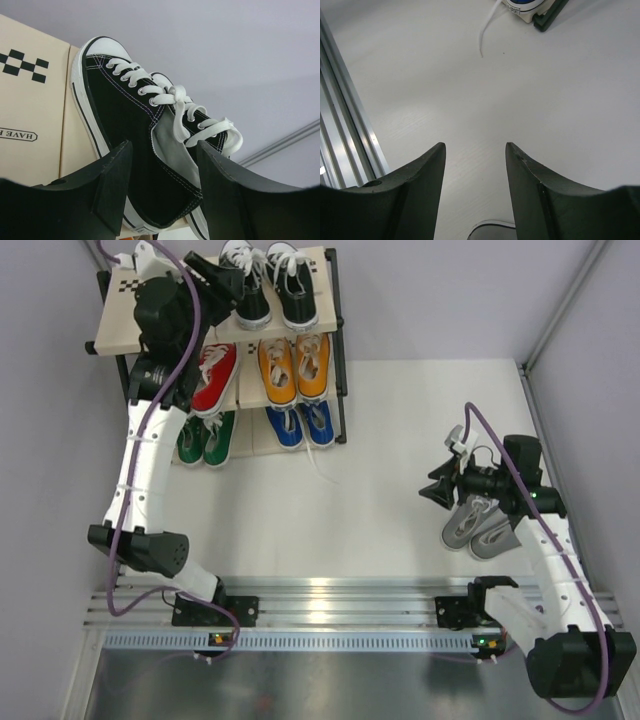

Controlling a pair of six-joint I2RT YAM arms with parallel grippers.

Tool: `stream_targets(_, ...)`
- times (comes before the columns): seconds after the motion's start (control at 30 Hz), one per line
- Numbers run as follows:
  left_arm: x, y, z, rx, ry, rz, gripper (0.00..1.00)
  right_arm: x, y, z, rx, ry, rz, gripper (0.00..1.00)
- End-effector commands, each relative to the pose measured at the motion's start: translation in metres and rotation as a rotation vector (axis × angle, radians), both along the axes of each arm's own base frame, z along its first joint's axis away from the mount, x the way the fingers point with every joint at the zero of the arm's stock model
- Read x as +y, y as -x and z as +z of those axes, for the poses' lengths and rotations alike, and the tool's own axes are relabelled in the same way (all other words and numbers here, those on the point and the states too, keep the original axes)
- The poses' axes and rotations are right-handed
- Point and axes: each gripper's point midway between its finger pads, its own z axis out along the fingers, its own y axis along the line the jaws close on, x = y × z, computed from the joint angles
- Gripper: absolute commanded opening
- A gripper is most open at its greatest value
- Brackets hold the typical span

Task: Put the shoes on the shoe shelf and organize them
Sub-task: Place the shoe at the shoe shelf, then adjust the shoe at the shoe shelf.

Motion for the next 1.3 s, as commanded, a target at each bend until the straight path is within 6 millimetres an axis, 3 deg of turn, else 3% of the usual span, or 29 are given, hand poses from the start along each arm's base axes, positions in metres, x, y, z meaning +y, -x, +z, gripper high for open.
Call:
stream_targets(0.0, 0.010, 0.035, 0.040, -0.088, -0.031, 0.010, 0.60, -0.008, -0.006, 0.008, -0.051, -0.002, -0.016, 0.51)
stream_targets(0.1, 0.009, 0.049, 0.042, -0.098, -0.086, -0.010, 0.60, -0.009, -0.005, 0.008, -0.054, 0.001, -0.010, 0.52)
stream_targets(0.2, -0.002, 0.066, 0.040, -0.116, -0.141, -0.092, 0.50, -0.009, -0.003, 0.008, -0.061, 0.005, 0.007, 0.52)
stream_targets(0.23, -0.011, 0.079, 0.045, -0.141, -0.163, -0.155, 0.42, -0.010, -0.003, 0.007, -0.056, 0.005, 0.006, 0.52)
stream_targets(0.27, -0.017, 0.080, 0.038, -0.131, -0.171, -0.187, 0.18, -0.010, -0.003, 0.007, -0.058, 0.005, 0.004, 0.52)
stream_targets(0.33, -0.031, 0.094, 0.039, -0.152, -0.195, -0.279, 0.04, -0.011, -0.005, 0.006, -0.053, 0.007, -0.001, 0.52)
stream_targets(0.5, -0.070, 0.116, 0.038, -0.190, -0.257, -0.352, 0.00, -0.013, -0.005, 0.006, -0.054, 0.006, -0.009, 0.52)
stream_targets(0.53, -0.067, 0.114, 0.040, -0.198, -0.281, -0.306, 0.00, -0.013, -0.006, 0.006, -0.053, 0.006, -0.011, 0.52)
stream_targets(0.7, -0.020, 0.078, 0.050, -0.164, -0.273, 0.042, 0.00, -0.014, -0.005, 0.007, -0.058, 0.003, -0.012, 0.52)
stream_targets(0.9, 0.002, 0.029, 0.052, -0.145, -0.164, 0.170, 0.01, -0.013, -0.004, 0.008, -0.057, 0.001, -0.006, 0.51)
stream_targets(0.97, 0.010, 0.019, 0.055, -0.145, -0.118, 0.200, 0.06, -0.013, -0.003, 0.008, -0.058, 0.000, 0.001, 0.52)
stream_targets(1.1, 0.023, -0.018, 0.040, -0.112, -0.042, 0.253, 0.13, -0.012, -0.002, 0.007, -0.054, -0.003, 0.006, 0.51)
stream_targets(1.27, 0.037, -0.041, 0.036, -0.113, -0.023, 0.332, 0.13, -0.011, -0.001, 0.006, -0.049, -0.007, 0.015, 0.51)
